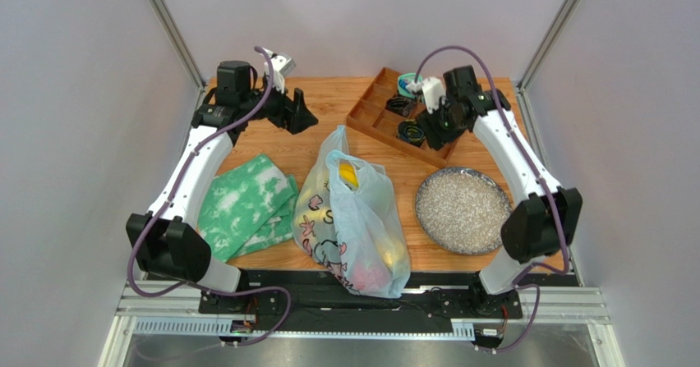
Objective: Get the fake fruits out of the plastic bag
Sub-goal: Adjust the distractor at the center of the board, then adjust the plastic bag at the center of the board.
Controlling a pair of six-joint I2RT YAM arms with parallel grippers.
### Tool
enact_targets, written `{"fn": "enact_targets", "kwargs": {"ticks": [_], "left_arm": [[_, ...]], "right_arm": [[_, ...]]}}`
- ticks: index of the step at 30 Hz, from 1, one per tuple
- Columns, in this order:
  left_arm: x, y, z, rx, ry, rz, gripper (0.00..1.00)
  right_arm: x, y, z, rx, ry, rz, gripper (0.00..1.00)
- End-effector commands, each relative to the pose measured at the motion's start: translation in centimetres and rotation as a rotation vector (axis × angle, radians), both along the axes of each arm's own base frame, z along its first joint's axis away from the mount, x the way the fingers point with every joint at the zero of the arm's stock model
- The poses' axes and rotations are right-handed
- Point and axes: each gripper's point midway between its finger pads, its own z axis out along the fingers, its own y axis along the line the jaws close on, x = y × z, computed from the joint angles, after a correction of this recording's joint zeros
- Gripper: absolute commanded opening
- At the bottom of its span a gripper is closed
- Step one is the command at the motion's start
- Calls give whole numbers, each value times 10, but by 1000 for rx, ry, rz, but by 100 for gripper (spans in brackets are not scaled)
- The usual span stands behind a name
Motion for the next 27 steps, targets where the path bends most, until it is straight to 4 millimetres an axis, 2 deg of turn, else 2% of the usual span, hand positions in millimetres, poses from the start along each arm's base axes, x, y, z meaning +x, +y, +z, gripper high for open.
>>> {"fn": "enact_targets", "kwargs": {"ticks": [1,2,3,5,7,8,10,11,12,13,15,16,18,19,22,24,27], "left_arm": [[4,-16,-7,-76,119,-26,92],[7,-23,-17,-84,157,-36,92],[10,-28,-18,-83,153,-47,92],[13,-42,-30,-64,173,-77,92],[16,-49,-33,-54,176,-82,93],[18,-54,-40,-42,191,-82,93],[31,-48,-49,2,200,-2,93],[40,-42,-58,25,212,55,93],[44,-40,-61,35,216,78,93],[47,-39,-63,42,219,89,93],[52,-40,-72,47,243,97,93],[52,-41,-75,45,253,92,92],[48,-48,-85,49,288,77,92],[47,-49,-89,55,299,75,91],[42,-50,-106,80,339,88,84],[39,-47,-121,94,376,108,84],[31,-51,-133,82,412,79,78]], "right_arm": [[-80,-33,-74,-110,282,39,55],[-85,-32,-76,-96,292,30,56],[-90,-30,-73,-73,291,23,56],[-97,-13,-65,26,321,0,56],[-101,5,-49,125,324,19,57],[-104,13,-34,166,322,28,58],[-109,36,2,290,299,60,68],[-110,48,37,356,266,87,73],[-114,59,57,419,263,107,78],[-123,77,77,492,267,160,79],[-120,99,114,583,220,183,80],[-126,115,126,624,227,229,80],[-124,138,143,675,206,276,77],[-131,153,145,670,208,326,76],[-132,178,140,635,198,388,73],[-128,188,132,628,219,388,72],[-131,201,122,600,233,393,72]]}}
